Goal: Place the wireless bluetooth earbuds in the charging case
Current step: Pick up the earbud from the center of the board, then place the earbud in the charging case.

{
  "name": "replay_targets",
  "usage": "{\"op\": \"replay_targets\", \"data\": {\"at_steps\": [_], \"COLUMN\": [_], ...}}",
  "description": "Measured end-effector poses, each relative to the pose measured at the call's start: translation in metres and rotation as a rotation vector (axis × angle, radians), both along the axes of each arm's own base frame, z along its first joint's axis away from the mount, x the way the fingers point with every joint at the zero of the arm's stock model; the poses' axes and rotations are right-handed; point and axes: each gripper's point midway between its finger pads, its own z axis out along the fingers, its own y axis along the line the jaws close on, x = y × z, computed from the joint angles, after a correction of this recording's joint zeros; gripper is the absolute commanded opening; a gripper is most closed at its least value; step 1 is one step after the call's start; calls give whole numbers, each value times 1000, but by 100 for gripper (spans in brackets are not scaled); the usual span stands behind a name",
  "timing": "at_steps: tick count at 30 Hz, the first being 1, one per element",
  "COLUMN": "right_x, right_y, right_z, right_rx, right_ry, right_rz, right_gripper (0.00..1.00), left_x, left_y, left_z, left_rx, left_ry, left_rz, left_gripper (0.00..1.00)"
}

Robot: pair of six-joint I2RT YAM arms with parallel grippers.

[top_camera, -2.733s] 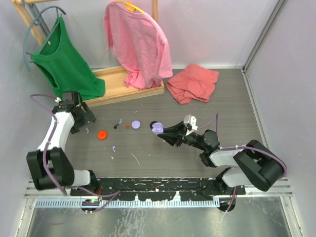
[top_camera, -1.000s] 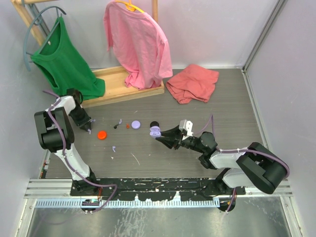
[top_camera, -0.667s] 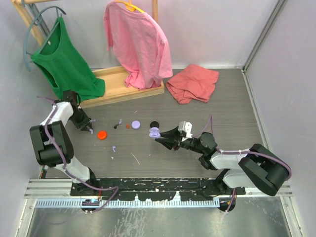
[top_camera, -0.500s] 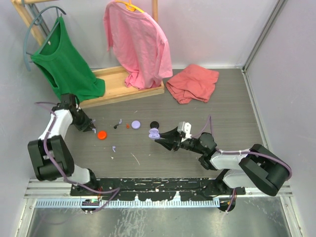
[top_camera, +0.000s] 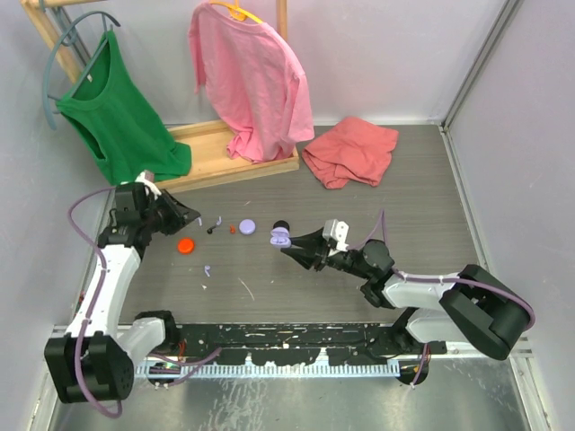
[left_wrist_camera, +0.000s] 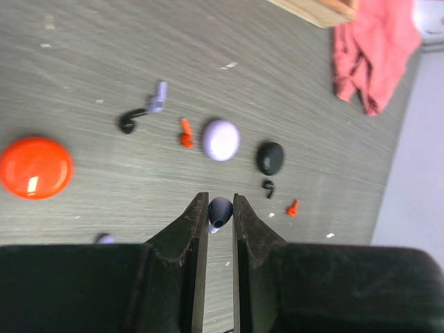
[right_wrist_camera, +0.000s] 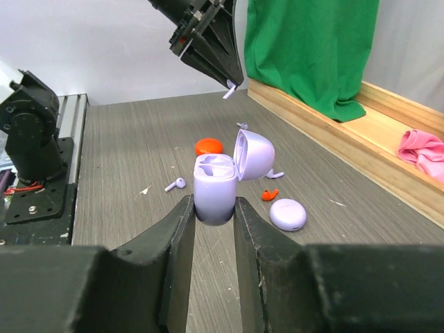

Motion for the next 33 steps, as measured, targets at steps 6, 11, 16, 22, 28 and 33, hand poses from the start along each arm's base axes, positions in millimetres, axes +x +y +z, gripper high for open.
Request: {"op": "replay_targets", "data": {"at_steps": [6,11,16,22,28,33], "right_x": [10,14,15,18,20,19], "right_y": [1,1,2,4,7,8], "right_z": [4,12,24,33,44,46], "right_rx": [-5,6,31,65,105,121], "right_ry": [-13,-35,-71,-101,-110,-104], "right_rz": [-39,-55,-60,-62,-55,-46], "right_gripper": [1,1,1,1,1,1], "left_x": [-5,-10,-20,-41,-55,-64], "left_y": [-37,-58,-80,-113,-134,-150], "left_z": [34,67,95,121,138,144], "left_rx": [-84,-138,-197,-272,-332,-362], "left_ry": [-178,-316,-430,-530,-607,-651], "left_rz": [-105,-167,-230,-335,-400,-446], "left_gripper": [9,9,10,11,11,11]}}
